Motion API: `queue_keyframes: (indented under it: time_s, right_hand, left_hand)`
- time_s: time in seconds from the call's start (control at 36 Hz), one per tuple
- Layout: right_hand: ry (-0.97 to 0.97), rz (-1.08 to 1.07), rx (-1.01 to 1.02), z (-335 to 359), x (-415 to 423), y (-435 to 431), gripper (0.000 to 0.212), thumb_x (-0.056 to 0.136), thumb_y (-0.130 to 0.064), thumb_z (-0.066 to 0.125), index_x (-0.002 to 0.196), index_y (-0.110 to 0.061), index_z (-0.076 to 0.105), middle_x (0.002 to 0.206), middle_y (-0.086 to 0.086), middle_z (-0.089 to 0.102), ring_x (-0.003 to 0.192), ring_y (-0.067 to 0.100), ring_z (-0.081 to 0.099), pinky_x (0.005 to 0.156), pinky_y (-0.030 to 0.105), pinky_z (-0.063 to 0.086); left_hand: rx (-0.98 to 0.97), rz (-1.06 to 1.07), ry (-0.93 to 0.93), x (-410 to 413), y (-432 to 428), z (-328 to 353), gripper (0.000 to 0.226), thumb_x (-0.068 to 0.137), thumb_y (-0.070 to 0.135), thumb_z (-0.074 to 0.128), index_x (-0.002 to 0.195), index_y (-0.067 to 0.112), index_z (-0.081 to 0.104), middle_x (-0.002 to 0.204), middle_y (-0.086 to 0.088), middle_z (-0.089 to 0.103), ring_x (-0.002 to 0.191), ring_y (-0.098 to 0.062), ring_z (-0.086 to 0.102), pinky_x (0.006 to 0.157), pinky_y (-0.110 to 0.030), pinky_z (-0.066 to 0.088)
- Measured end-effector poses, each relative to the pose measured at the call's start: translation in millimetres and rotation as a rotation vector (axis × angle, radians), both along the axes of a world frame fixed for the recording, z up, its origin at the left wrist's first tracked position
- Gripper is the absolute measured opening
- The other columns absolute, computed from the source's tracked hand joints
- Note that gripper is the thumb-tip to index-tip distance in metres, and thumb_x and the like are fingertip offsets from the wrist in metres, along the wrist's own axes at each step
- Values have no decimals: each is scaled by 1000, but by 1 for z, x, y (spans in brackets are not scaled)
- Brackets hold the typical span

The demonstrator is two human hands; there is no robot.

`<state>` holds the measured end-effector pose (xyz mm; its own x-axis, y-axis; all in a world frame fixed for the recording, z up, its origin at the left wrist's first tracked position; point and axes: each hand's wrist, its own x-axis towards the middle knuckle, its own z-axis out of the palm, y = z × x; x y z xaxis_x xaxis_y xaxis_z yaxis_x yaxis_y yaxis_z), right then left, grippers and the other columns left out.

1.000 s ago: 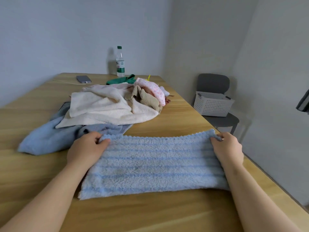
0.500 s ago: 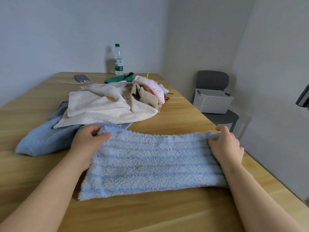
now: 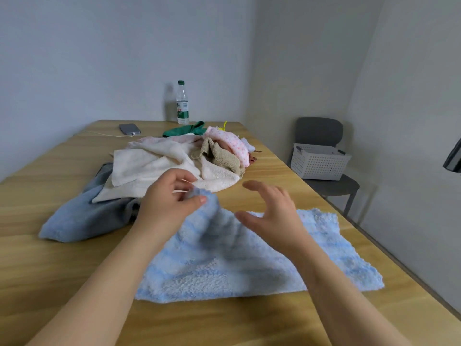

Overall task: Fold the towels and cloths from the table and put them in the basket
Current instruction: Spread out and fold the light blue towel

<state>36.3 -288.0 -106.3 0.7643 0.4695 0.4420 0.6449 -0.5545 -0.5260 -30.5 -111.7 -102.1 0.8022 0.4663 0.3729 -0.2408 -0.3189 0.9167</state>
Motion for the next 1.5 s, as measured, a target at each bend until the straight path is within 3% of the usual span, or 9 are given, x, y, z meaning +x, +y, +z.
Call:
queue_keyframes:
  time_s: [0.11, 0.22, 0.31, 0.47, 0.64, 0.75, 1.11, 1.33, 1.5]
  right_hand:
    - [270, 219, 98, 4, -12, 36, 74, 72, -32, 76, 137, -32, 40, 129, -8, 53, 124, 12, 40, 106, 36, 33]
    - [311, 242, 377, -10, -12, 49, 21, 77, -17, 74, 93, -26, 64, 78, -6, 66, 69, 0, 53, 67, 21, 45]
    - [298, 180, 467, -17, -8, 45, 29, 78, -11, 73, 63, -25, 51, 49, -16, 50, 49, 0, 40, 50, 16, 34]
    - [346, 143, 614, -8, -6, 34, 23, 78, -6, 71, 71, -22, 56, 59, -14, 57, 58, 2, 51, 57, 20, 44]
    - [245, 107, 535, 19, -8, 17, 18, 80, -9, 70, 75, -15, 54, 67, -6, 54, 63, 6, 48, 60, 26, 42]
    - [138, 88, 599, 58, -12, 2, 20, 81, -4, 68, 73, -15, 53, 60, -9, 48, 52, 0, 41, 50, 12, 33]
    - [-46, 102, 821, 194, -79, -51, 15, 89, -13, 62, 77, -22, 59, 74, 4, 53, 69, 14, 45, 61, 25, 37]
    - [-67, 128, 797, 228, -116, -75, 18, 89, -23, 62, 84, -5, 62, 77, 8, 52, 70, 17, 47, 64, 33, 38]
    - [8, 90, 646, 221, -105, -81, 31, 90, -26, 62, 90, 6, 61, 74, 8, 48, 67, 18, 44, 62, 32, 35]
  left_hand:
    - [47, -90, -25, -3, -10, 4, 43, 72, -6, 73, 82, 31, 52, 89, 7, 55, 68, 1, 63, 64, -14, 50]
    - [73, -152, -49, -6, -8, 8, 49, 70, -10, 72, 84, 33, 51, 96, 6, 51, 77, -5, 64, 65, -14, 50]
    - [183, -171, 123, -7, 2, 10, 51, 67, 10, 81, 93, 39, 48, 107, 10, 47, 92, -6, 58, 74, -18, 46]
    - [598, -184, 535, -14, 23, 7, 30, 76, 29, 74, 92, 29, 49, 90, 16, 54, 85, -5, 53, 65, -18, 39]
    - [538, 26, 339, -22, 31, 24, 21, 78, 29, 72, 93, 31, 57, 91, 10, 60, 87, -12, 56, 71, -29, 44]
    - [399, 96, 135, -24, 20, 51, 24, 74, 27, 77, 83, 36, 57, 89, 15, 59, 87, -11, 54, 73, -29, 41]
    - [-294, -192, -356, -83, -32, 188, 26, 79, -6, 62, 87, 19, 64, 82, 1, 64, 72, -9, 62, 62, -17, 54]
    - [-175, -395, -303, -141, -43, 231, 22, 61, 10, 64, 84, 9, 65, 74, 4, 73, 71, -7, 69, 64, -18, 55]
    - [-33, -273, -64, -130, -41, 225, 6, 80, 2, 63, 80, 8, 62, 58, 7, 67, 56, -2, 63, 54, -11, 52]
